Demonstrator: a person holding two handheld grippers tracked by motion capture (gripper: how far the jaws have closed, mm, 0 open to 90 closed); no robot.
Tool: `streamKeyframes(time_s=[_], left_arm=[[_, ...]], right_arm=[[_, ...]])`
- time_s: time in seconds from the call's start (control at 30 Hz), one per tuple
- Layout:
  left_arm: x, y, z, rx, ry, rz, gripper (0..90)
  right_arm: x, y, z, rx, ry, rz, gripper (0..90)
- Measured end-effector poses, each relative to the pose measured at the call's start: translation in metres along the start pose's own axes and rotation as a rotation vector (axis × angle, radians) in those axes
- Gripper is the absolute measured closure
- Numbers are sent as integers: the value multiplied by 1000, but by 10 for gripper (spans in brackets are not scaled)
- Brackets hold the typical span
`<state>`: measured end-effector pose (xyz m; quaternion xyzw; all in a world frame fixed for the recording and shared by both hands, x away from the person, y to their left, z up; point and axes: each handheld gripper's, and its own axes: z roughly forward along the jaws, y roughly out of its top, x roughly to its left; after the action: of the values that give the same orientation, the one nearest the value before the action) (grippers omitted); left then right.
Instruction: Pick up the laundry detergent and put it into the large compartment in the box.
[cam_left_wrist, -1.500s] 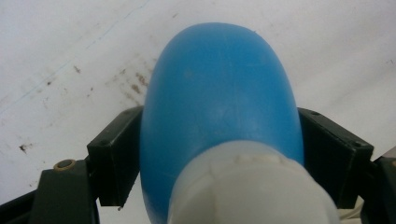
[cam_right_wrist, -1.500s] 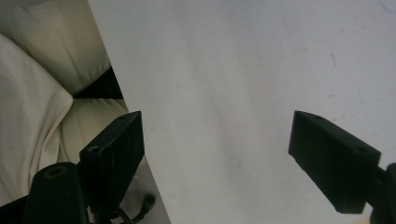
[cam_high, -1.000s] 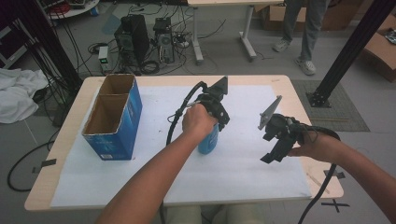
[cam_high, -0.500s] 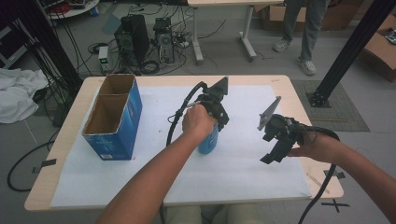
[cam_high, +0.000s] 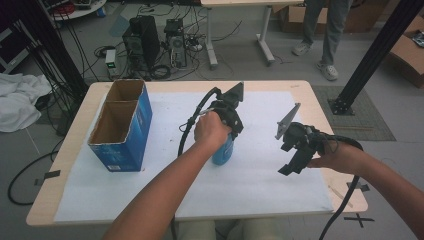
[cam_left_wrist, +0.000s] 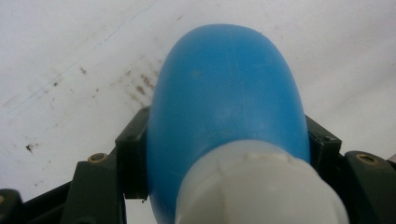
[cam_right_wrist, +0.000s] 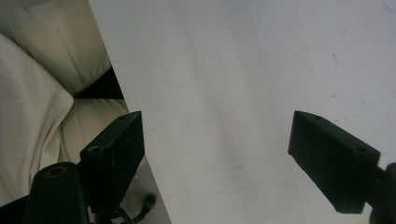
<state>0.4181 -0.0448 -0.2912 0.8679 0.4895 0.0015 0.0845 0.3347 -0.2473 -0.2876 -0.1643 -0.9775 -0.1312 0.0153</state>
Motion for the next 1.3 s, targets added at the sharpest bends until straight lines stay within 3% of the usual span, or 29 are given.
streamKeyframes(time_s=[0.1,0.37,0.47,0.7,0.87,0.9,0.93,0.97,1.07,1.17,1.3], left_arm=[[-1,1,-1,-2,13,16,373],[8,1,-13,3,-18,17,378],[19,0,-43,-18,-40,2,379],[42,-6,-106,-71,3,-27,380],[60,-11,-147,-111,6,-70,380],[60,-11,-147,-111,6,-70,380],[67,-13,-163,-109,4,-81,379],[67,-13,-163,-109,4,-81,379],[80,-19,-190,-124,20,-93,380],[87,-21,-200,-142,31,-106,380],[105,-29,-222,-171,44,-137,381]], right_arm=[[-1,0,0,-4,-2,-8,185],[0,0,0,-1,-1,-2,185],[-1,1,0,2,-2,-3,185],[0,4,0,8,-1,-8,186],[0,7,0,11,1,-11,186],[0,7,0,11,1,-11,186],[0,8,1,13,4,-14,186],[0,9,1,12,5,-13,186],[-1,10,2,15,4,-16,186],[-1,11,3,17,6,-19,185],[-2,13,5,15,8,-22,185]])
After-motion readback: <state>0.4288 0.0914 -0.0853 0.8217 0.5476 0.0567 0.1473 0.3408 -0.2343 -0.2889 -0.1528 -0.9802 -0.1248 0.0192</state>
